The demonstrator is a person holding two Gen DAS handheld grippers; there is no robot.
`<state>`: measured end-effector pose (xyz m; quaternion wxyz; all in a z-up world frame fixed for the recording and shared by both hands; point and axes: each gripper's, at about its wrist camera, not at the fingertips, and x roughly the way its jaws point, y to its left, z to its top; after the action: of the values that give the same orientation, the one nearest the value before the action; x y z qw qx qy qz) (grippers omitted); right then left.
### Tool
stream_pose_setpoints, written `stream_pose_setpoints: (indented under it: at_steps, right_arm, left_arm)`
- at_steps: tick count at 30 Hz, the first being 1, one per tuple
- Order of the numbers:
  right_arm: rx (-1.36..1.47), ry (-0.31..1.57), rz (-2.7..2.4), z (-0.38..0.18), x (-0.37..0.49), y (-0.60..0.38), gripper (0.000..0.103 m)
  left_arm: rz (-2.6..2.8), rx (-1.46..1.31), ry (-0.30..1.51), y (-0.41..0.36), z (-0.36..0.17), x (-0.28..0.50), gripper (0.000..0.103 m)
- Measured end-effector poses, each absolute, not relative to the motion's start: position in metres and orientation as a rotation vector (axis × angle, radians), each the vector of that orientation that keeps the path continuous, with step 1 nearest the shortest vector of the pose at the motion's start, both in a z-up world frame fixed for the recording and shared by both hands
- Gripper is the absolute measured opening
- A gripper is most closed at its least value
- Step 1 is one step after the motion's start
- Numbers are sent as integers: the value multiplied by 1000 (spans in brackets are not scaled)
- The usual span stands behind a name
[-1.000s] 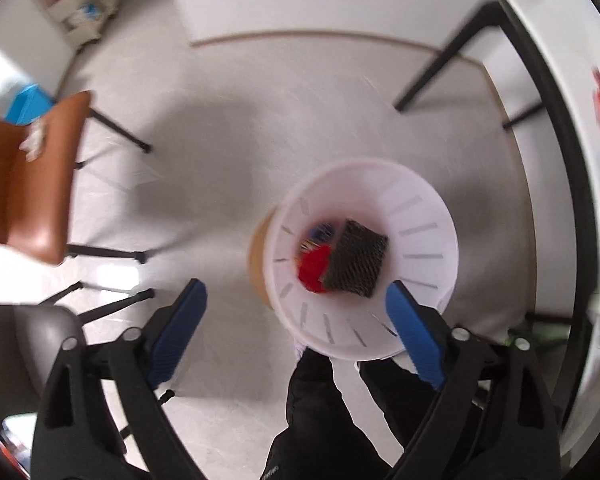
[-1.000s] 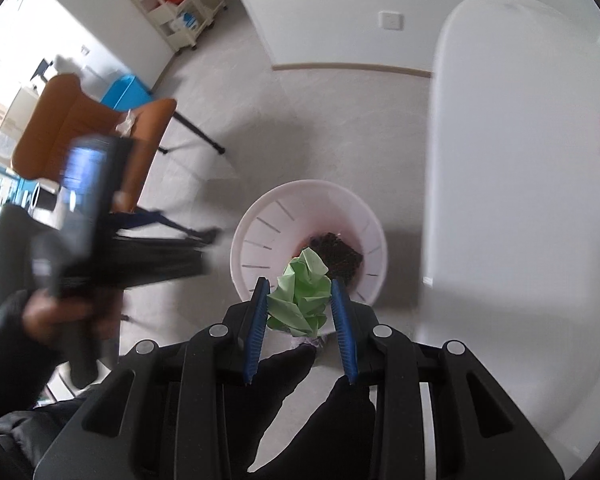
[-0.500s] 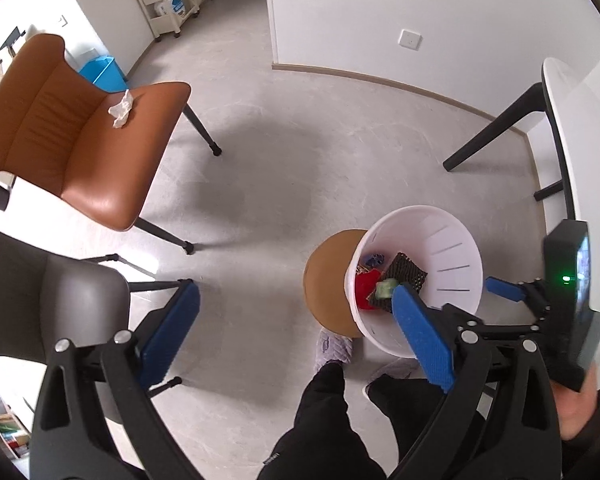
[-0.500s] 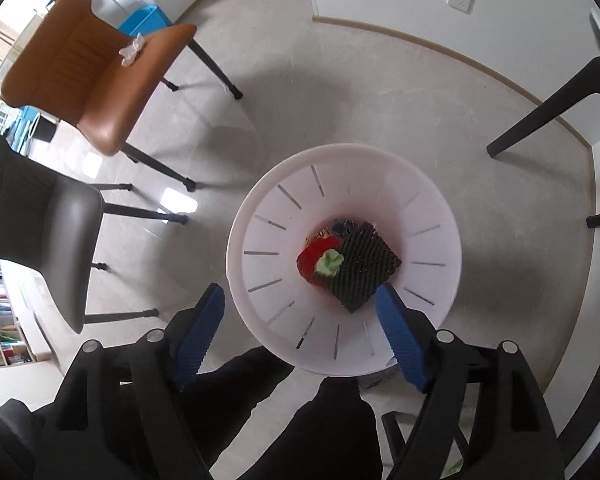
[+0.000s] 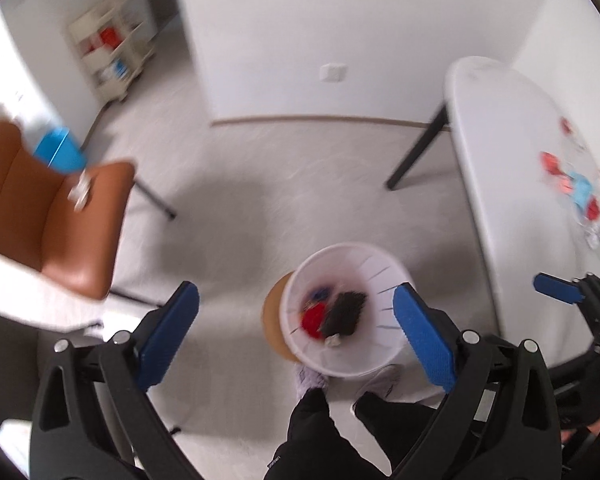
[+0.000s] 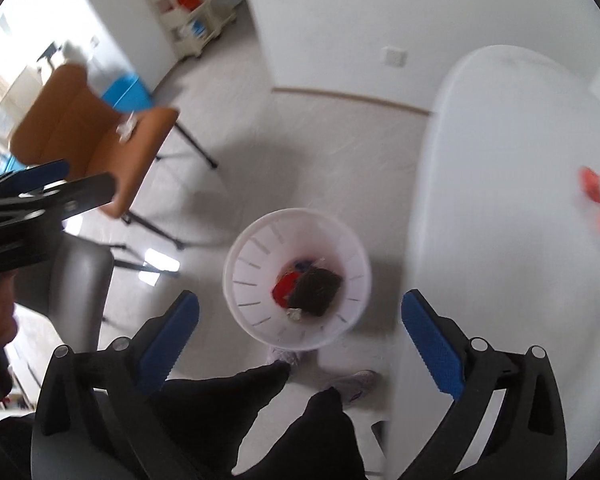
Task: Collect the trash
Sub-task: 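Move both grippers back toward the table, then grasp the red candy packet with the left gripper while the right gripper grasps the crumpled white paper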
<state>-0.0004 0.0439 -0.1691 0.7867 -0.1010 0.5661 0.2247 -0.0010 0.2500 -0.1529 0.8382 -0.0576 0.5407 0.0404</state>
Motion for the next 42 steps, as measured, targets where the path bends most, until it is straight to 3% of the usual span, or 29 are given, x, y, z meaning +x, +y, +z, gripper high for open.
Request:
stream_pose_setpoints:
  at_steps: [7,21,30,42]
  right_arm:
    - [-87,1200,261,-135,-12,-64,100]
    - [175,1167,-130,-142,-47,-257,100]
    - [283,1168,-251,-156,-46,-317,100]
    - [417,1137,-309,-167,5,-362,100]
  left_arm:
    - [-123,-32,1097,144,-127,32,94]
    - [-418,149,1132,-44,-123,73,95]
    - [-463,225,1157,-101,-131,124,95]
    - [-376,26,1251,-175,-166,251,95]
